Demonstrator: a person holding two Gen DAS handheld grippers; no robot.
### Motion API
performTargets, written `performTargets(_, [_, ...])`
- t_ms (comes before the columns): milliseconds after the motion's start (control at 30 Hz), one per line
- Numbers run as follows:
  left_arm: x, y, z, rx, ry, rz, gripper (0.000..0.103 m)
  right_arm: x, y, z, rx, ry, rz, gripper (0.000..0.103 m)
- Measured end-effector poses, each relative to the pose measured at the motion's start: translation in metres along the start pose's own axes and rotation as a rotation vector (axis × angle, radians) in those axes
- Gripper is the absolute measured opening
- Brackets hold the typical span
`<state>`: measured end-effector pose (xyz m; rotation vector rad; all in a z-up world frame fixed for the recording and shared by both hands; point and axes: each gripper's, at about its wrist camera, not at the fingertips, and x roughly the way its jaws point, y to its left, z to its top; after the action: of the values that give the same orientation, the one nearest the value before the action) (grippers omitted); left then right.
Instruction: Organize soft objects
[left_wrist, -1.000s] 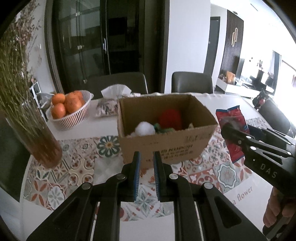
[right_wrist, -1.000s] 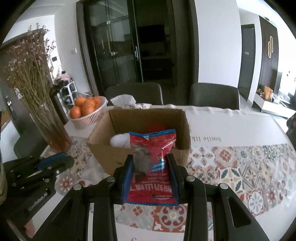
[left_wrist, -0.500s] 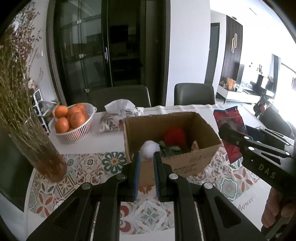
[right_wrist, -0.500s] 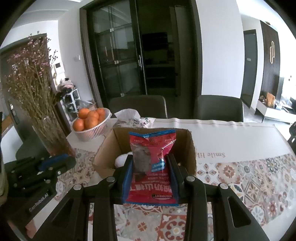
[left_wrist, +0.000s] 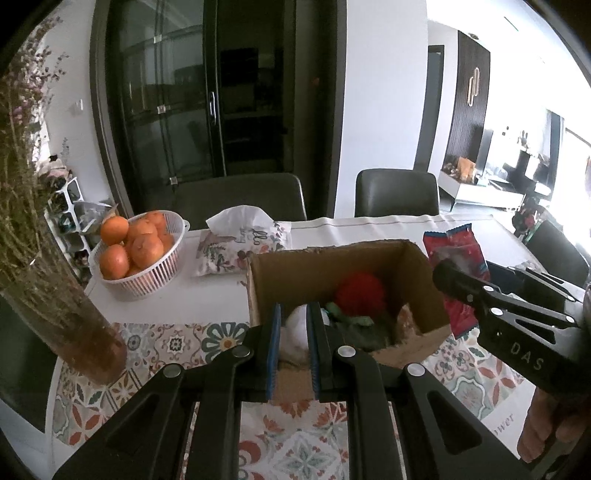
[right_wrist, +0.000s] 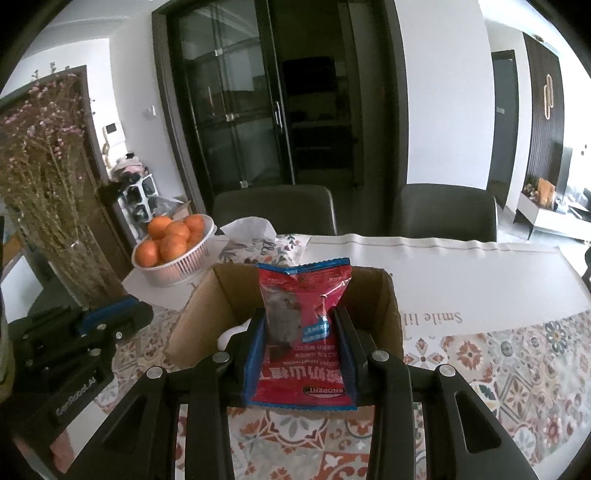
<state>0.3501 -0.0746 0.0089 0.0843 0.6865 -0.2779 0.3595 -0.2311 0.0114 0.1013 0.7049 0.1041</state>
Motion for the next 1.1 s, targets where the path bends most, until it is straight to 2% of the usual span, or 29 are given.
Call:
performTargets(300, [0.033,0.003,0.009,0.000,0.030,0.011,0.017,0.028,-0.007,0.004,-0.003,0.036,-0.006,0.037])
performTargets(367, [0.039,0.004,0.009,-0.002,0.036,0.014,0.024,0.033,-0.007,0.005,-0.007,0.046,-0.009,0.037])
performTargets(433, [0.043,0.005,0.009,-0.003,0.041,0.017,0.052,0.038,-0.007,0.006,-0.010,0.060,-0.008,0.040])
performTargets(467, [0.046,0.005,0.009,-0.003,0.045,0.020,0.053,0.039,-0.007,0.007,-0.014,0.063,-0.018,0.041])
performTargets(833, [0.044,0.009,0.006,-0.014,0.036,0.043,0.053,0.032,-0.002,0.003,-0.020,0.062,-0.029,0.041])
performTargets(1100, [0.020,0.007,-0.001,-0.015,0.019,0.034,0.053,0.000,0.004,-0.004,-0.017,0.035,-0.034,0.041])
